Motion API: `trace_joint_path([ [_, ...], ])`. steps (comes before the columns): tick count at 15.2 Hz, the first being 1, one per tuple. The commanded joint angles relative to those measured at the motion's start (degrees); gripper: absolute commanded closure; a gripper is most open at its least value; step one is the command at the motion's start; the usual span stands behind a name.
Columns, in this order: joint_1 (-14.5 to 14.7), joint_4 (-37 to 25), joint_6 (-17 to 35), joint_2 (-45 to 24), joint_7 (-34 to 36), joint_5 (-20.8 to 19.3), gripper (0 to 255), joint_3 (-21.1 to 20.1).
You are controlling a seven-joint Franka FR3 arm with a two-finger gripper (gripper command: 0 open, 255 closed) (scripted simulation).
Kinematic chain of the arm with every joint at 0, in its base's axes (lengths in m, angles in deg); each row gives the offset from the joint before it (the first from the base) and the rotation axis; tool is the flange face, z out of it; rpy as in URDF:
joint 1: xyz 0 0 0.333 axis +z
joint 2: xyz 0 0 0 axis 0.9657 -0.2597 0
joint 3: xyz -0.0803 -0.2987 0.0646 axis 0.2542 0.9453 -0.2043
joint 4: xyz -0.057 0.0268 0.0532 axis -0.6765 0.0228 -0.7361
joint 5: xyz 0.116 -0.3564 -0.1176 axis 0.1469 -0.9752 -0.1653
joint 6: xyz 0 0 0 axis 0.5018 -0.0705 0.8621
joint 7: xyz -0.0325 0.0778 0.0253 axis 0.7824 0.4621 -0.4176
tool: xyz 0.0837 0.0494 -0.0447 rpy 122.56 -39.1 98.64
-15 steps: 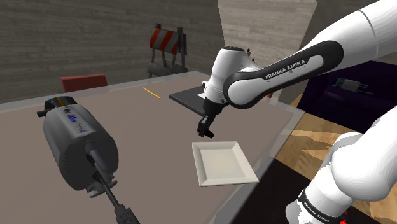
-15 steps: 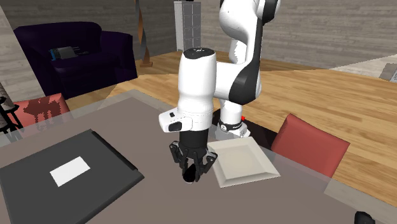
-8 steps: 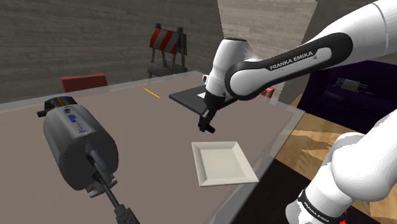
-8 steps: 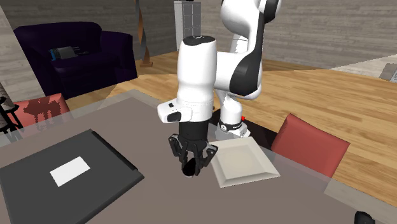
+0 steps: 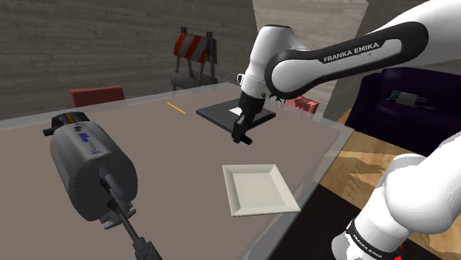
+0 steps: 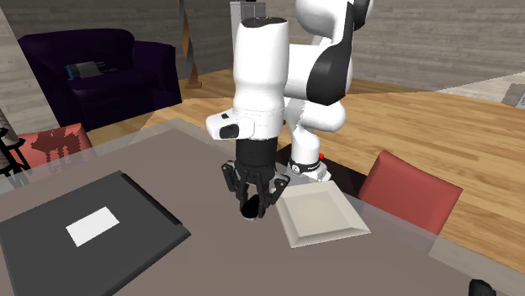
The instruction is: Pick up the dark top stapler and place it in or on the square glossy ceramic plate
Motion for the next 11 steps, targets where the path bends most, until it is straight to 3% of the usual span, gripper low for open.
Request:
trace_joint_path([
  [1, -0.05, -1.21, -1.67, 0.44, -0.13, -0.02, 255, 0.19],
  [4, -0.07, -2.48, -3.44, 0.94, -0.16, -0.03, 255, 0.33],
  [11, 4.55, 6.01, -6.61, 13.04, 5.58, 3.84, 255, -3.67],
])
